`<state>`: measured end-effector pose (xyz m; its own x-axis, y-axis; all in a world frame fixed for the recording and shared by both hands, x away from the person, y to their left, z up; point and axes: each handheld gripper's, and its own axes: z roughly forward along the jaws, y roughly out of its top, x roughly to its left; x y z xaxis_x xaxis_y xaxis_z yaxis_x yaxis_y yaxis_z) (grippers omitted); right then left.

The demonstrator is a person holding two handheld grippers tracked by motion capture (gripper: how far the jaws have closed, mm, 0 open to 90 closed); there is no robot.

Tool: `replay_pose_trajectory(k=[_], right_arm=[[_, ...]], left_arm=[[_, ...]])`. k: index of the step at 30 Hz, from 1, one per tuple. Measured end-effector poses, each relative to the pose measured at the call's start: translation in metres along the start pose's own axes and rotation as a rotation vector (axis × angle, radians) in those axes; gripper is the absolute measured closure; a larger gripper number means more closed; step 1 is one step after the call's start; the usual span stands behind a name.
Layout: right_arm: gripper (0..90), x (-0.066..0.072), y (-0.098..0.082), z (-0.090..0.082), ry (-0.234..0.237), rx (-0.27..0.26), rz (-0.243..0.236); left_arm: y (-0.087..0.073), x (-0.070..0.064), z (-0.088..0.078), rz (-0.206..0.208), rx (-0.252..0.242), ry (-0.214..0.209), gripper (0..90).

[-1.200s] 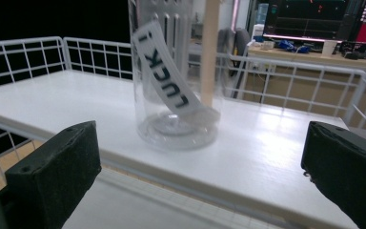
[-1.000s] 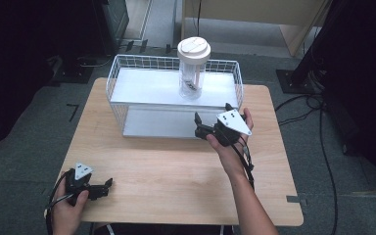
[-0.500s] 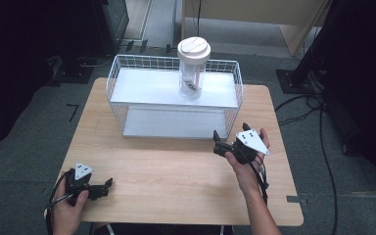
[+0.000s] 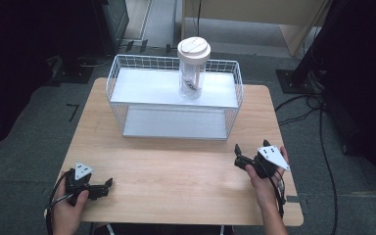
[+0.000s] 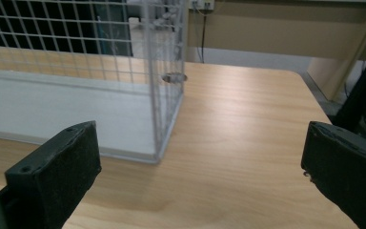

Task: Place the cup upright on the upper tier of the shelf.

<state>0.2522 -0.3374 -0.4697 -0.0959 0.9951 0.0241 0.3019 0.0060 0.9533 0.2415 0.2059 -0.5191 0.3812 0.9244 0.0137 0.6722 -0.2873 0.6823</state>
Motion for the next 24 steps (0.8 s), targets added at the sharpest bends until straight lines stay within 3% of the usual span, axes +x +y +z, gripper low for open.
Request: replay_pose_trajectory(k=[6,15,20,24], right_arm=[[0.0,-0.020,-0.019,-0.009,-0.038,0.034,0.023],[0.0,-0.044,-0.044,-0.024,-0.082,0.109,-0.012],[0.0,-0.055,-0.055,-0.033,-0.081,0.155,-0.025],[0.0,-0.064,-0.060,-0.038,-0.070,0.206,0.000]], left_arm=[[0.000,0.000,0.000,0.000,0.000,0.000,0.0],[0.000,0.000,0.000,0.000,0.000,0.000,0.0],[0.000,0.000,0.000,0.000,0.000,0.000,0.0],[0.000,0.000,0.000,0.000,0.000,0.000,0.0]])
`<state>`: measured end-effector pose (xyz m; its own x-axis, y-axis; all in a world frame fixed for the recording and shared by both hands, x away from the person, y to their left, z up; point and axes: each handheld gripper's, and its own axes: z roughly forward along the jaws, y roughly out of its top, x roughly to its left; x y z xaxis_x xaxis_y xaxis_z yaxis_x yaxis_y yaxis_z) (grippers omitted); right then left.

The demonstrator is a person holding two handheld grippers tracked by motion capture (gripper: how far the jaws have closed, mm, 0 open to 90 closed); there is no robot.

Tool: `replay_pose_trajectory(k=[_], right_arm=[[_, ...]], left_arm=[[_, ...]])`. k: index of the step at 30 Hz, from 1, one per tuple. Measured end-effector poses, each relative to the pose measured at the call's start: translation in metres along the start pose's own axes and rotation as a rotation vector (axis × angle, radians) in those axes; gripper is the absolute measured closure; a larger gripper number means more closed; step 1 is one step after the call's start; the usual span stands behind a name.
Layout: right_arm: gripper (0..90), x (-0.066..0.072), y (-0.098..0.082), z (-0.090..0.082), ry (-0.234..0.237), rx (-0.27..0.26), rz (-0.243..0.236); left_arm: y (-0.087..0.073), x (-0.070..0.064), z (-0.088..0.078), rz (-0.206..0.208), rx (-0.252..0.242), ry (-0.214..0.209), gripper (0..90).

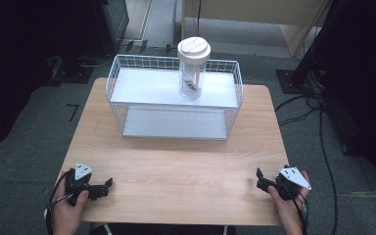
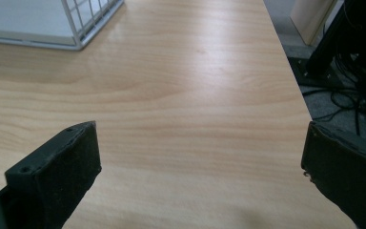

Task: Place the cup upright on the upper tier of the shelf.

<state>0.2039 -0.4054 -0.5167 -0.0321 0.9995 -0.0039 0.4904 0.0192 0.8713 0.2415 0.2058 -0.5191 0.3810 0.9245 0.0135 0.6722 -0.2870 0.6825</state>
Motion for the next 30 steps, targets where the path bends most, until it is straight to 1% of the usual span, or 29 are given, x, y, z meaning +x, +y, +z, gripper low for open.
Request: replay_pose_trajectory(k=[1,4,5,7,9,11,13,15,16,20,21,23,25,28,29,30], right_arm=[[0.0,-0.002,-0.001,-0.002,0.002,0.003,-0.002],[0.0,-0.007,-0.006,-0.006,0.003,0.037,0.004],[0.0,-0.008,-0.007,-0.007,0.002,0.058,0.007],[0.0,-0.013,-0.010,-0.008,0.009,0.120,0.009],[0.0,-0.019,-0.012,-0.012,0.033,0.142,0.018],[0.0,-0.024,-0.015,-0.016,0.045,0.162,0.015],[0.0,-0.028,-0.018,-0.019,0.073,0.179,0.017],[0.0,-0.030,-0.020,-0.021,0.067,0.196,0.004],[0.0,-0.030,-0.020,-0.021,0.064,0.208,0.006],[0.0,-0.028,-0.022,-0.018,0.083,0.255,-0.017],[0.0,-0.026,-0.022,-0.018,0.084,0.259,-0.033],[0.0,-0.025,-0.022,-0.018,0.089,0.255,-0.041],[0.0,-0.026,-0.023,-0.018,0.096,0.259,-0.032],[0.0,-0.026,-0.023,-0.017,0.098,0.253,-0.036],[0.0,-0.026,-0.023,-0.017,0.099,0.253,-0.036],[0.0,-0.026,-0.023,-0.017,0.098,0.252,-0.035]], left_arm=[[0.000,0.000,0.000,0.000,0.000,0.000,0.0],[0.000,0.000,0.000,0.000,0.000,0.000,0.0],[0.000,0.000,0.000,0.001,0.000,0.000,0.0],[0.000,0.000,0.000,0.000,0.000,0.000,0.0],[0.000,0.000,0.000,0.000,0.000,0.000,0.0],[0.000,0.000,0.000,0.000,0.000,0.000,0.0],[0.000,0.000,0.000,0.000,0.001,0.000,0.0],[0.000,0.000,0.000,0.002,0.001,0.000,0.0],[0.001,0.000,0.000,0.002,0.001,0.000,0.0],[0.001,0.000,0.001,0.004,0.001,-0.001,0.0],[0.001,0.000,0.001,0.005,0.001,-0.001,0.0],[0.001,0.000,0.001,0.005,0.001,-0.001,0.0],[0.001,-0.001,0.001,0.000,0.000,0.003,0.0],[0.003,-0.004,0.002,-0.005,0.001,0.004,0.0],[0.005,-0.008,0.005,-0.010,0.000,0.013,0.0],[0.007,-0.011,0.006,-0.005,0.002,0.009,0.0]])
